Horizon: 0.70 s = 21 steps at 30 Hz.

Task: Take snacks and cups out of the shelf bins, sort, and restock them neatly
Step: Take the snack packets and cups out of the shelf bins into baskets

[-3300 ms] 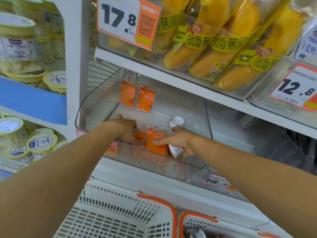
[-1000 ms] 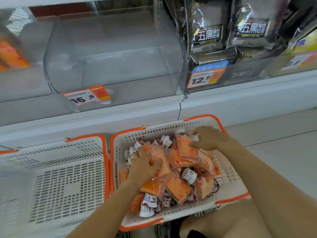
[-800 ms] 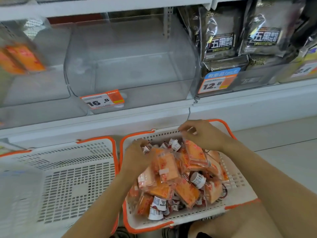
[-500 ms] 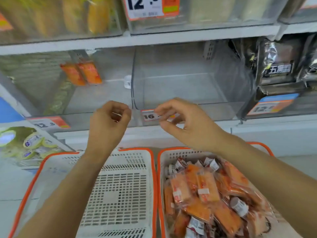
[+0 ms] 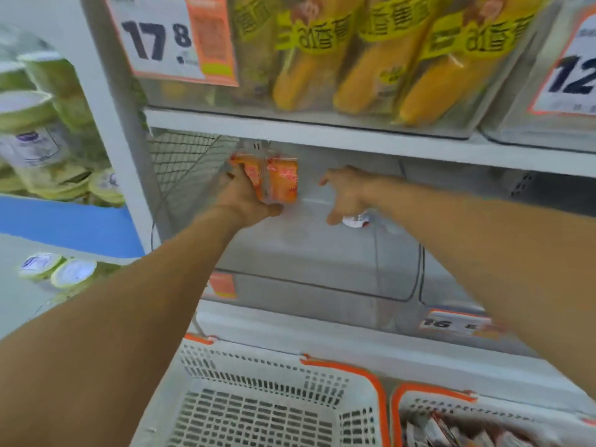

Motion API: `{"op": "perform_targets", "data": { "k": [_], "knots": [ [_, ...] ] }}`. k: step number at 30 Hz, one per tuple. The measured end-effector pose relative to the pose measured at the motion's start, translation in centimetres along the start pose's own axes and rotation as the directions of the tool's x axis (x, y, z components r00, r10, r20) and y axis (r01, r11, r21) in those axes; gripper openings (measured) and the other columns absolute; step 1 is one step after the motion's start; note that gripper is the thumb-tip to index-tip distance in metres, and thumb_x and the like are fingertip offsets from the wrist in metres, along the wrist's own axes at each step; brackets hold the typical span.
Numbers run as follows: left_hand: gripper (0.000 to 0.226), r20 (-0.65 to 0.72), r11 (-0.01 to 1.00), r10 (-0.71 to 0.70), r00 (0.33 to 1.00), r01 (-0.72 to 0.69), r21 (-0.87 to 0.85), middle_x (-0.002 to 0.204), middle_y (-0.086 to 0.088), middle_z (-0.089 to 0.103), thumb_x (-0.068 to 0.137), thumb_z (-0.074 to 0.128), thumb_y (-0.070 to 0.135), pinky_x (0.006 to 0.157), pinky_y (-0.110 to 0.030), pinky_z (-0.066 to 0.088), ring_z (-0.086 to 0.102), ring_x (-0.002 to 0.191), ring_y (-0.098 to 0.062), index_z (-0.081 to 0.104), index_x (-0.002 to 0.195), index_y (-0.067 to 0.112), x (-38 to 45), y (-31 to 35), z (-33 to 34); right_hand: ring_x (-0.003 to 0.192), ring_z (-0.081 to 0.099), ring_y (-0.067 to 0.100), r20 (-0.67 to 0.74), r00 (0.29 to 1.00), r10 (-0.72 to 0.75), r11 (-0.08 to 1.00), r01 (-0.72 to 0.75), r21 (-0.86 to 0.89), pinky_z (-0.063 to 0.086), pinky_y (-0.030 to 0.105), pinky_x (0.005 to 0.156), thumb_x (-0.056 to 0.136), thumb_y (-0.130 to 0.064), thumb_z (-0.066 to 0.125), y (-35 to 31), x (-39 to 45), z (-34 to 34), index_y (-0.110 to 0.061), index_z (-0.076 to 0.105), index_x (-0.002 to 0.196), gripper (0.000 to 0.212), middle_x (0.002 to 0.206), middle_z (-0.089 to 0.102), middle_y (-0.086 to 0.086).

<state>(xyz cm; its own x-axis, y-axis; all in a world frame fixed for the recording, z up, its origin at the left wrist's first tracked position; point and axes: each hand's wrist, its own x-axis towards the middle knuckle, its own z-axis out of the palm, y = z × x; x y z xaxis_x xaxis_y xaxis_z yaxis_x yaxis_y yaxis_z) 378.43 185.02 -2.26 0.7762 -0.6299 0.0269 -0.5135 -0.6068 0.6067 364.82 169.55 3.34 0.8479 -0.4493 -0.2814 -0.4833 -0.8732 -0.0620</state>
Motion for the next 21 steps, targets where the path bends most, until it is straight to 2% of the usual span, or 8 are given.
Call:
{"op": "perform_targets", "data": {
  "k": [4,6,7,9,12,16,19,21],
  "knots": [
    [0.12,-0.153,0.989,0.123,0.98,-0.108,0.106,0.158,-0.014,0.015,0.063,0.09,0.038,0.119,-0.048,0.027,0.021,0.146,-0.037,0.016,0.155,0.02,2.9,-0.5,0.4,0.123,0.057,0.028,0.14,0.987,0.083,0.983,-0.059,-0.172,0.048,0.029,0.09,0.072,-0.023,0.09,2.7,3.6,0.6,-0.018,0.033,0.152,0.099,0.145,0.051,0.009],
    [0.111,-0.157,0.955,0.196,0.968,-0.152,0.254,0.158,-0.013,0.019,0.066,0.087,0.042,0.118,-0.054,0.022,0.019,0.144,-0.043,0.02,0.153,0.025,4.0,-0.2,0.3,0.102,0.069,0.027,0.153,0.985,0.085,0.975,-0.05,-0.217,0.056,0.033,0.083,0.071,-0.024,0.09,3.6,4.6,1.2,-0.015,0.053,0.14,0.079,0.127,0.065,0.008],
    [0.106,-0.15,0.937,0.207,0.967,-0.152,0.314,0.156,-0.012,0.023,0.068,0.086,0.044,0.118,-0.054,0.022,0.02,0.142,-0.044,0.023,0.152,0.028,4.4,-0.2,0.2,0.085,0.072,0.025,0.144,0.987,0.065,0.983,-0.039,-0.177,0.059,0.035,0.075,0.07,-0.024,0.089,3.9,5.0,1.5,-0.015,0.064,0.127,0.063,0.111,0.072,0.007],
    [0.089,-0.154,0.917,0.229,0.961,-0.159,0.367,0.149,-0.009,0.032,0.072,0.082,0.046,0.112,-0.051,0.027,0.026,0.135,-0.041,0.034,0.146,0.033,5.2,-0.3,0.2,0.064,0.066,0.019,0.13,0.991,0.037,0.999,-0.034,-0.026,0.058,0.033,0.064,0.072,-0.026,0.089,4.3,5.7,2.0,-0.019,0.068,0.107,0.041,0.086,0.071,0.001],
    [0.062,-0.173,0.922,0.274,0.946,-0.207,0.327,0.142,-0.005,0.04,0.08,0.077,0.042,0.103,-0.051,0.034,0.026,0.132,-0.036,0.048,0.133,0.031,5.8,-0.4,-0.1,0.074,0.066,0.019,0.168,0.986,-0.006,0.971,-0.035,0.238,0.06,0.032,0.067,0.075,-0.023,0.087,3.8,5.9,2.4,-0.024,0.065,0.103,0.036,0.094,0.068,0.004],
    [0.039,-0.222,0.925,0.324,0.92,-0.258,0.279,0.135,-0.004,0.046,0.083,0.077,0.033,0.097,-0.047,0.039,0.03,0.124,-0.034,0.059,0.118,0.027,5.7,-1.3,-0.8,0.095,0.072,0.023,0.021,0.999,-0.049,0.803,0.027,0.596,0.062,0.035,0.075,0.08,-0.017,0.084,2.5,5.1,1.7,-0.014,0.066,0.11,0.035,0.108,0.071,0.007],
    [0.034,-0.229,0.927,0.334,0.914,-0.275,0.255,0.138,0.0,0.045,0.08,0.08,0.031,0.1,-0.046,0.036,0.029,0.123,-0.033,0.063,0.108,0.025,4.5,-1.4,-0.9,0.094,0.071,0.022,-0.062,0.998,-0.032,0.709,0.067,0.702,0.063,0.039,0.078,0.081,-0.017,0.083,1.6,4.3,1.2,-0.013,0.059,0.115,0.042,0.113,0.068,0.005],
    [0.029,-0.199,0.928,0.348,0.916,-0.306,0.215,0.133,0.001,0.052,0.083,0.077,0.029,0.095,-0.041,0.038,0.034,0.119,-0.03,0.063,0.106,0.022,3.3,-1.0,-1.2,0.095,0.07,0.023,-0.065,0.997,-0.03,0.672,0.068,0.737,0.063,0.041,0.078,0.08,-0.011,0.081,1.0,3.5,1.4,-0.014,0.054,0.121,0.049,0.12,0.063,0.008]
  ]
}}
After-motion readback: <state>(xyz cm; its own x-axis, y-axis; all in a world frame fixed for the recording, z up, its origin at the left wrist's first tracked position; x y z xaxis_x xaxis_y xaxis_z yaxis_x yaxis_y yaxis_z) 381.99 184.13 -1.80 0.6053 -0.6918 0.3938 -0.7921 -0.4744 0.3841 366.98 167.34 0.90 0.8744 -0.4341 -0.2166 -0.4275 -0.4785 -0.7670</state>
